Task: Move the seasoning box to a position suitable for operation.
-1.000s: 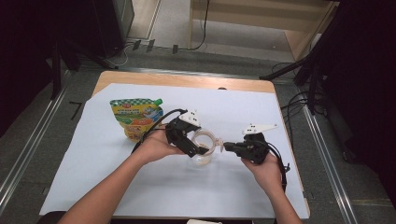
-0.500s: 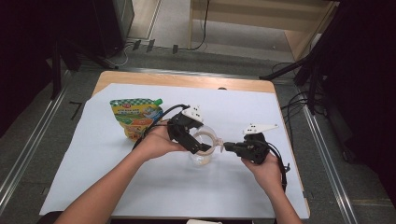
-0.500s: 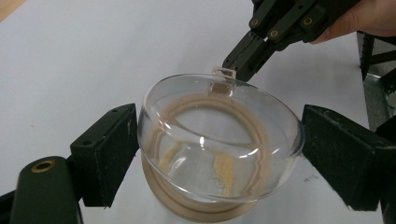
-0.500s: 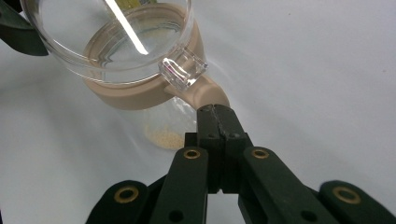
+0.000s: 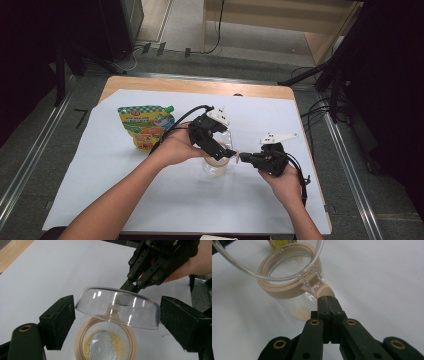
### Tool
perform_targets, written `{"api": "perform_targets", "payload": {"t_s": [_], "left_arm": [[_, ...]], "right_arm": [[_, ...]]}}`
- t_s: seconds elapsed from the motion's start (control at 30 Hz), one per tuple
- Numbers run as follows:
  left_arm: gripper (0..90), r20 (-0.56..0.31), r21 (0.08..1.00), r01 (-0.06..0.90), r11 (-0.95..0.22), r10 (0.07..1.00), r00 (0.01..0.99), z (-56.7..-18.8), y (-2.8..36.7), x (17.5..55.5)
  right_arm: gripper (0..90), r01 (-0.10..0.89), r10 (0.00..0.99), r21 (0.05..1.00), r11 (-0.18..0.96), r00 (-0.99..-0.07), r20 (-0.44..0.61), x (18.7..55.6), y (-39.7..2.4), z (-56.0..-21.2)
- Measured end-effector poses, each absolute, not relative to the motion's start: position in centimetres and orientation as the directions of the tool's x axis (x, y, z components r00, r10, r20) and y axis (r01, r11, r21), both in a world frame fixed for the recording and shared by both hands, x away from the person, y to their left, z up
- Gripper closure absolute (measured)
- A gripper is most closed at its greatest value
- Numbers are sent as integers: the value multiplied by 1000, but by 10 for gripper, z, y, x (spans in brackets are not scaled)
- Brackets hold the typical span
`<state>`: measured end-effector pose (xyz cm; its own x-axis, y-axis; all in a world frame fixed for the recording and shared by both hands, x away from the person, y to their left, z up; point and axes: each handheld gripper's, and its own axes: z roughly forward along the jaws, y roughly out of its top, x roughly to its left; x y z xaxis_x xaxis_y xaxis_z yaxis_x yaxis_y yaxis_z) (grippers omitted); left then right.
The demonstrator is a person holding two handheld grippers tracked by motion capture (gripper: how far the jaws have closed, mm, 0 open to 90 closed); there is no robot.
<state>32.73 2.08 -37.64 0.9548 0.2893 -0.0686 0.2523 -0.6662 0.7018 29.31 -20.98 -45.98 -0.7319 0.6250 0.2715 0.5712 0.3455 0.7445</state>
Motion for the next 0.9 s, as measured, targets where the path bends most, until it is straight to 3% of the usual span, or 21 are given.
{"api": "perform_targets", "payload": {"t_s": [0.5,0.7,0.9], "left_arm": [[145,-90,689,253,-679,266,960,-378,-3,333],[191,-66,648,222,-728,237,969,-387,-12,329],[216,-94,659,241,-712,240,966,-387,-13,331]], "right_arm": [[900,576,620,746,335,-730,285,293,-211,-461],[900,587,619,740,329,-726,301,294,-214,-464],[900,585,620,741,331,-727,296,294,-214,-464]]}}
